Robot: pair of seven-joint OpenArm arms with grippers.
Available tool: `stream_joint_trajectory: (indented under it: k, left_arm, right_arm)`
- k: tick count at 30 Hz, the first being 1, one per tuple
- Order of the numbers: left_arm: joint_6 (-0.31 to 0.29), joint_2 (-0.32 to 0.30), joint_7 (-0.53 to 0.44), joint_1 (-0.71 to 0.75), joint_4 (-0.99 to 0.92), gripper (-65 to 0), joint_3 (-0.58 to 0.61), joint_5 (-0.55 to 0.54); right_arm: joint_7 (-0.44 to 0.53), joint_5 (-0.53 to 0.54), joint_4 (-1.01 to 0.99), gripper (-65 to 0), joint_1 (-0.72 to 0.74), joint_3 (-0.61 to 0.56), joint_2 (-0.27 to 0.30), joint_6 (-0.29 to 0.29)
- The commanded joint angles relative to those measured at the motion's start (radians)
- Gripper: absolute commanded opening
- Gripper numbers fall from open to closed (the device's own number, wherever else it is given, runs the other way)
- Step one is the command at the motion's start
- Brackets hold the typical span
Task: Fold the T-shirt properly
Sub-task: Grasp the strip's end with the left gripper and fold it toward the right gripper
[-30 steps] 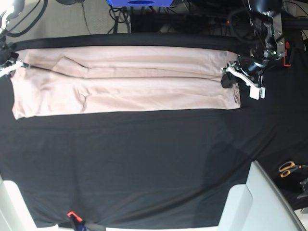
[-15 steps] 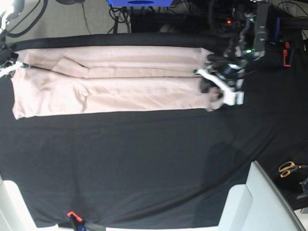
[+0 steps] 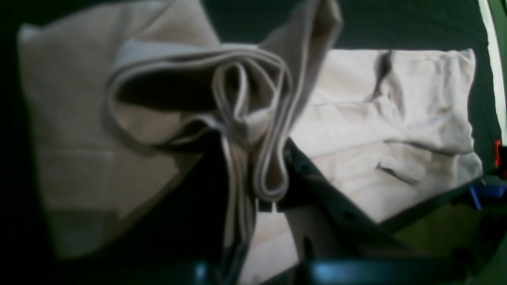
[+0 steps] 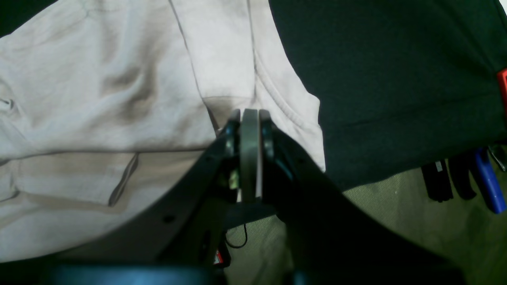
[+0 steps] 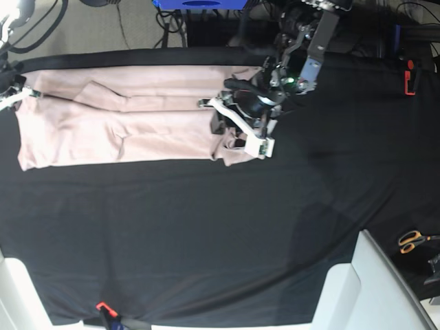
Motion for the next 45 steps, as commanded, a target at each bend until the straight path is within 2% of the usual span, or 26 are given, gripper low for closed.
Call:
stream_joint_trajectory:
  k: [1, 5, 14, 20, 45]
  left_arm:
    - [-0.006, 0.012, -0.016, -0.017, -0.001, -65.0, 0.010, -0.006]
    - [-0.006, 0.041, -0.022, -0.051, -0.066, -65.0, 0.054, -0.006]
    - [-0.006, 0.102, -0.017, -0.099, -0.118, -65.0, 0.076, -0.006]
    - [-0.006, 0.117, -0.023, -0.131, -0.192, -65.0, 0.139, -0.006]
    - [-0.006, 0.165, -0.019, -0.166, -0.224, -65.0, 0.142, -0.006]
  right_arm:
    - [0.015, 0.008, 0.017, -64.4, 0.003, 0.003, 0.014, -0.002]
    - [0.015, 0.008, 0.017, -64.4, 0.003, 0.005, 0.014, -0.002]
    - [0.015, 0.008, 0.017, -64.4, 0.003, 0.003, 0.014, -0.002]
    - [0.015, 0.008, 0.017, -64.4, 0.003, 0.005, 0.016, -0.002]
    - [0.015, 0.008, 0.017, -64.2, 0.006, 0.002, 0.016, -0.002]
